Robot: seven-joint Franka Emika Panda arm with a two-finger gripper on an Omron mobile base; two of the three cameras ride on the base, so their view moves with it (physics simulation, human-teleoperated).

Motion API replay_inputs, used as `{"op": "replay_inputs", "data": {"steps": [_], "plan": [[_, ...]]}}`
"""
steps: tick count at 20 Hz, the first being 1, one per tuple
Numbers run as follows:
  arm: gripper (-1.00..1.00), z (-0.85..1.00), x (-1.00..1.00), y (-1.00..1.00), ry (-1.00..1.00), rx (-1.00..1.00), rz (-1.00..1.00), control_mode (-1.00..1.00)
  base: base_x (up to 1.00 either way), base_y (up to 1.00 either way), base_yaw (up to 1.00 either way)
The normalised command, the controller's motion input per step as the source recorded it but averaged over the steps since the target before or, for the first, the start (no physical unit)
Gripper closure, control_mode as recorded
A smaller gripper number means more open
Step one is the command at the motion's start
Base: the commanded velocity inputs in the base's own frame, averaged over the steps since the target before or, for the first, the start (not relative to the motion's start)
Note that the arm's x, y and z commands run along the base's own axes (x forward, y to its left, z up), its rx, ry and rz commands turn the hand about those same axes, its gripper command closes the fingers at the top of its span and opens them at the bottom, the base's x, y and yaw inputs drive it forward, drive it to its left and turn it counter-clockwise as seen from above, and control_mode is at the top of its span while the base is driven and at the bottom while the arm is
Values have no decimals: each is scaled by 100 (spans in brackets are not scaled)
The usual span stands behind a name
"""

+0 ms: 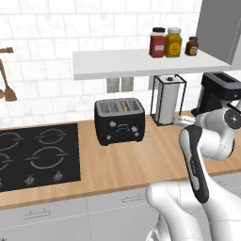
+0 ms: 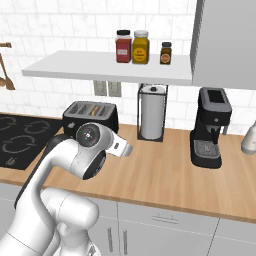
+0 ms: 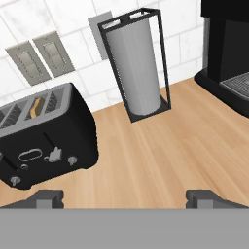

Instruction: Start the toaster. Once the lever pops up, take the bread to the plate on the dining counter.

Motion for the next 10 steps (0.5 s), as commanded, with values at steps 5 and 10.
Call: {"op": "replay_inputs", "data": {"steps": [5,10], "plan": [[-100,0,0,0,0,0,0,-100,0,0,0],[-100,0,0,0,0,0,0,-100,0,0,0]]}}
